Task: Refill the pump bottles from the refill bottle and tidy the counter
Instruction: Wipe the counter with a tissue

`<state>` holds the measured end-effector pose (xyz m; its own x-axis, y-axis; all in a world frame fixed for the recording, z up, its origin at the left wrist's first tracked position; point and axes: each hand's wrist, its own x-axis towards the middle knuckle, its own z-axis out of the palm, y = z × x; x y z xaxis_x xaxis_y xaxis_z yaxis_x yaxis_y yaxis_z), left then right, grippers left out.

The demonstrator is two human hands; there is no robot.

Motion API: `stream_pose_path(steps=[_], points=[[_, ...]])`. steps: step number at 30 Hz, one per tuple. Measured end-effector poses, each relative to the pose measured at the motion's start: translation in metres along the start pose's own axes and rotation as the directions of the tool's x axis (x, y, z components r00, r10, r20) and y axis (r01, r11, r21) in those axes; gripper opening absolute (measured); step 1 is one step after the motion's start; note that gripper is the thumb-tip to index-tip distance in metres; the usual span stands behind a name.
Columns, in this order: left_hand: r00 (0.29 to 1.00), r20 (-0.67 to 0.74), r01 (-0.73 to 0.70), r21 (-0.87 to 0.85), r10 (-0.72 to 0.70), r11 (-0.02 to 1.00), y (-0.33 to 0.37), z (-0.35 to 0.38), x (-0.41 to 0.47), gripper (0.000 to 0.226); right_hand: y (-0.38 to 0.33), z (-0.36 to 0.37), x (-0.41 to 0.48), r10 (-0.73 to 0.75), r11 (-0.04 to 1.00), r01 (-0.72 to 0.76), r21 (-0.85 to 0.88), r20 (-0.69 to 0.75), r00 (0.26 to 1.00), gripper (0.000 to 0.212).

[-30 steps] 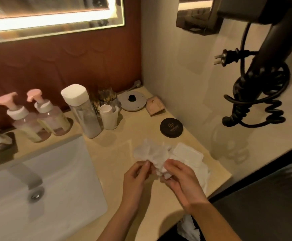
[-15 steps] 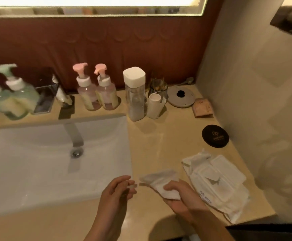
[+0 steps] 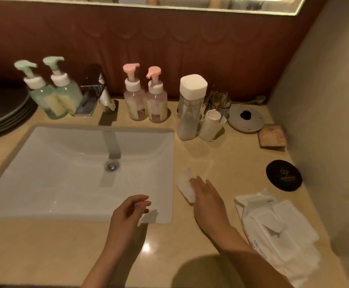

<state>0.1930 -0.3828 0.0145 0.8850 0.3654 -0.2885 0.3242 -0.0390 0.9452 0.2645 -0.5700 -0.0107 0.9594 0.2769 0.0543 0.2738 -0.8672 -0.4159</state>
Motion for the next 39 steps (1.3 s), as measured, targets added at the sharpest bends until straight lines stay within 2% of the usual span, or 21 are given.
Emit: stream_pose_path(steps=[1,3,6,8,10,12,13,15,19,23,28,30,33,35,36,39], points=[[1.0,-0.011,-0.001,-0.001,0.001,1.0,-0.001,0.002,0.001,0.018,-0.004,0.004,-0.007,-0.055,0.996,0.057,-0.063,0.044,0.998,0.06],[1.0,-0.013,0.001,0.029,-0.001,1.0,-0.003,0.006,0.002,0.018,-0.007,0.014,-0.021,-0.123,0.979,0.142,-0.146,0.135,0.983,0.045],[0.999,0.045,-0.009,0.12,0.004,0.993,-0.009,0.01,0.004,0.02,-0.003,0.017,-0.043,-0.112,0.972,0.186,-0.141,0.414,0.903,0.059],[0.993,0.116,-0.049,0.245,0.021,0.968,-0.014,0.012,0.01,0.018,0.009,0.016,-0.053,-0.188,0.945,0.297,-0.138,0.514,0.837,0.058],[0.98,0.193,-0.12,0.379,0.048,0.918,-0.019,0.016,0.019,0.018,0.022,0.008,-0.051,-0.179,0.925,0.33,-0.189,0.548,0.817,0.059],[0.966,0.251,-0.172,0.474,0.055,0.864,-0.021,0.018,0.03,0.024,0.029,-0.008,-0.037,-0.159,0.941,0.286,-0.184,0.504,0.849,0.067],[0.96,0.277,-0.185,0.512,0.043,0.839,-0.022,0.019,0.035,0.025,0.034,-0.008,-0.028,-0.199,0.939,0.303,-0.164,0.459,0.866,0.074],[0.946,0.325,-0.194,0.579,-0.006,0.792,-0.025,0.02,0.045,0.023,0.043,-0.008,-0.007,-0.178,0.958,0.259,-0.124,0.452,0.874,0.081],[0.93,0.349,-0.153,0.645,-0.111,0.749,-0.031,0.018,0.05,0.026,0.04,-0.005,0.049,0.013,0.983,0.062,-0.17,0.406,0.914,0.076],[0.92,0.38,-0.223,0.71,-0.098,0.668,-0.036,0.02,0.043,0.023,0.017,0.012,0.063,0.121,0.981,-0.051,-0.188,0.383,0.916,0.079],[0.931,0.361,-0.252,0.743,-0.055,0.62,-0.036,0.022,0.044,0.018,0.003,0.015,0.021,-0.006,0.984,0.077,-0.158,0.406,0.914,0.087],[0.928,0.37,-0.27,0.746,-0.043,0.609,-0.038,0.023,0.044,0.021,0.007,0.013,-0.006,-0.09,0.959,0.183,-0.216,0.38,0.921,0.079],[0.927,0.372,-0.268,0.74,-0.043,0.616,-0.039,0.024,0.044,0.027,0.022,0.008,-0.041,-0.029,0.952,0.176,-0.251,0.499,0.866,0.067],[0.928,0.369,-0.262,0.735,-0.046,0.625,-0.039,0.023,0.044,0.028,0.034,0.002,-0.061,-0.066,0.945,0.231,-0.233,0.555,0.829,0.066],[0.928,0.37,-0.261,0.735,-0.047,0.626,-0.039,0.023,0.043,0.029,0.038,-0.003,-0.066,-0.104,0.943,0.261,-0.206,0.563,0.82,0.069],[0.93,0.363,-0.249,0.731,-0.053,0.635,-0.04,0.023,0.043,0.029,0.047,-0.004,-0.064,-0.057,0.951,0.213,-0.226,0.545,0.836,0.09]])
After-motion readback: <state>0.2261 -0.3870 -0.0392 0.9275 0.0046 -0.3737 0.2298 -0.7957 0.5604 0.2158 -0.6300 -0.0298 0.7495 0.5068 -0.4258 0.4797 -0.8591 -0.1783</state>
